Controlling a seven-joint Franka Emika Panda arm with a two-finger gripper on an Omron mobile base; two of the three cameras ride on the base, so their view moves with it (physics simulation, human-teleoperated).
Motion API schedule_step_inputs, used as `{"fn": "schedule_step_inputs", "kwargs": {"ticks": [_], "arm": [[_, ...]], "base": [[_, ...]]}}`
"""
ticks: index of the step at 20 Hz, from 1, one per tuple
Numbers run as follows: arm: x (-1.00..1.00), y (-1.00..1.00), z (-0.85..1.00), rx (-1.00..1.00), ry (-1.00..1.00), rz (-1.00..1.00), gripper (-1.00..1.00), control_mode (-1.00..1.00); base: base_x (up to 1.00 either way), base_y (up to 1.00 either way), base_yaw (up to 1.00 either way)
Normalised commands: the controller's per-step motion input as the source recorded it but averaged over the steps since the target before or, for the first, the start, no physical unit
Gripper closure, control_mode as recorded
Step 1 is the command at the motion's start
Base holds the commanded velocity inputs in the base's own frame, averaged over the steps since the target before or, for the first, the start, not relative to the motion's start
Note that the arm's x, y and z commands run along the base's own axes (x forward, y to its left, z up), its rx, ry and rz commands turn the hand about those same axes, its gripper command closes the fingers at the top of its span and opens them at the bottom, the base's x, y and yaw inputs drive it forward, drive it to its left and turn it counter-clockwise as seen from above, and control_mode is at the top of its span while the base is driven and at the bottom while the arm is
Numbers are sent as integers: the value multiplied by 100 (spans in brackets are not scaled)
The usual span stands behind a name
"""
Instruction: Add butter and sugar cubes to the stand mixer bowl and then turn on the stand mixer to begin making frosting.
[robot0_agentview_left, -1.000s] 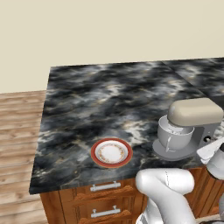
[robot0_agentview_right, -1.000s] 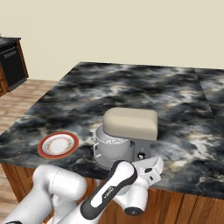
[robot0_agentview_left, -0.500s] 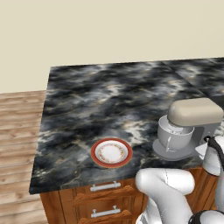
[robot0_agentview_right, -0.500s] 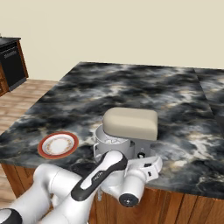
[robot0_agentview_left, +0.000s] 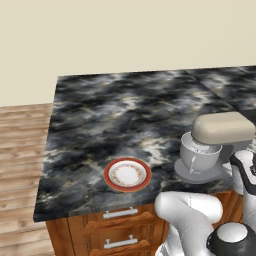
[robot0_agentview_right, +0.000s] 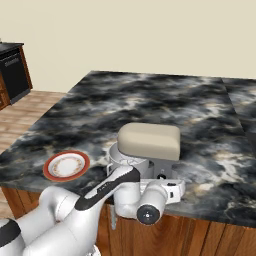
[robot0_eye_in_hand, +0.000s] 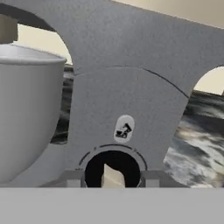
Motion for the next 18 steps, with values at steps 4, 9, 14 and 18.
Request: {"fn": "schedule_step_inputs", "kwargs": {"ticks": [4,9,14,18], "arm": [[-17,0,-1,28,17,-11,100,-100],[-5,-18,-10,13,3,-6,100,-100],[-15,-32,0,29,12,-5,100,-100],[-16,-20,1,31,20,-6,100,-100]], "base": [[0,0,0],[0,0,0],[0,0,0],[0,0,0]]}}
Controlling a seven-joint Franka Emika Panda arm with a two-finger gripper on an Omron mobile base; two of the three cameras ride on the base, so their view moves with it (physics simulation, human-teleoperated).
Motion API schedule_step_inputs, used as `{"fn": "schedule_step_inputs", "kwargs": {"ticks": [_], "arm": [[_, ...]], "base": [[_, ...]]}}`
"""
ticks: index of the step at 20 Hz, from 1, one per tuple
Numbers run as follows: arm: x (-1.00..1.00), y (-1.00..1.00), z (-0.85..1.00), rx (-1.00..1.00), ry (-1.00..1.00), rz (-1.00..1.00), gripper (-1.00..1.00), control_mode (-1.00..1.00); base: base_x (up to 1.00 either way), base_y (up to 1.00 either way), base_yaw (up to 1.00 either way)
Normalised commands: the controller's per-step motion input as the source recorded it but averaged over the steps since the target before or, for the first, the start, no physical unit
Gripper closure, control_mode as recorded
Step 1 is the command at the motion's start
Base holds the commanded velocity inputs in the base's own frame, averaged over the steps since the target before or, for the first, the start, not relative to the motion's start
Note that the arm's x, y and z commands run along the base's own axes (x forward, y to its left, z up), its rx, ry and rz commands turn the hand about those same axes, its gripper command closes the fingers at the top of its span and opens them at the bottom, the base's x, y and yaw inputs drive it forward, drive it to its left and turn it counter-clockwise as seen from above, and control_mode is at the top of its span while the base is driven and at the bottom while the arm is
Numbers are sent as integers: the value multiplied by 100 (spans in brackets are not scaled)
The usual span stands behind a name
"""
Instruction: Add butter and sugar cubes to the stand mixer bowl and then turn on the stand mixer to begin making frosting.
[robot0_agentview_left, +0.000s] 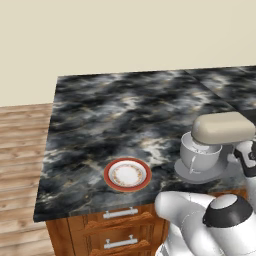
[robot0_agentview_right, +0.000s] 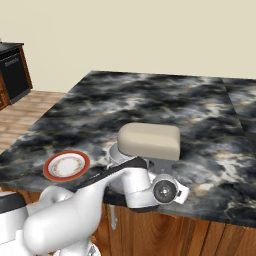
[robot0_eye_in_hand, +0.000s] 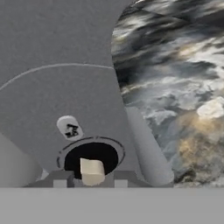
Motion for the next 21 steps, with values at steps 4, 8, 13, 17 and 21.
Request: {"fn": "schedule_step_inputs", "kwargs": {"ticks": [4,8,13,17,21], "arm": [[-17,-6,0,28,21,-8,100,-100],[-31,-10,0,28,12,-4,100,-100],[-42,-18,-18,28,0,-2,100,-100],[-6,-1,11,25,0,-4,100,-100],[-7,0,24,13,0,-2,100,-100]], "base": [[0,0,0],[0,0,0],[0,0,0],[0,0,0],[0,0,0]]}}
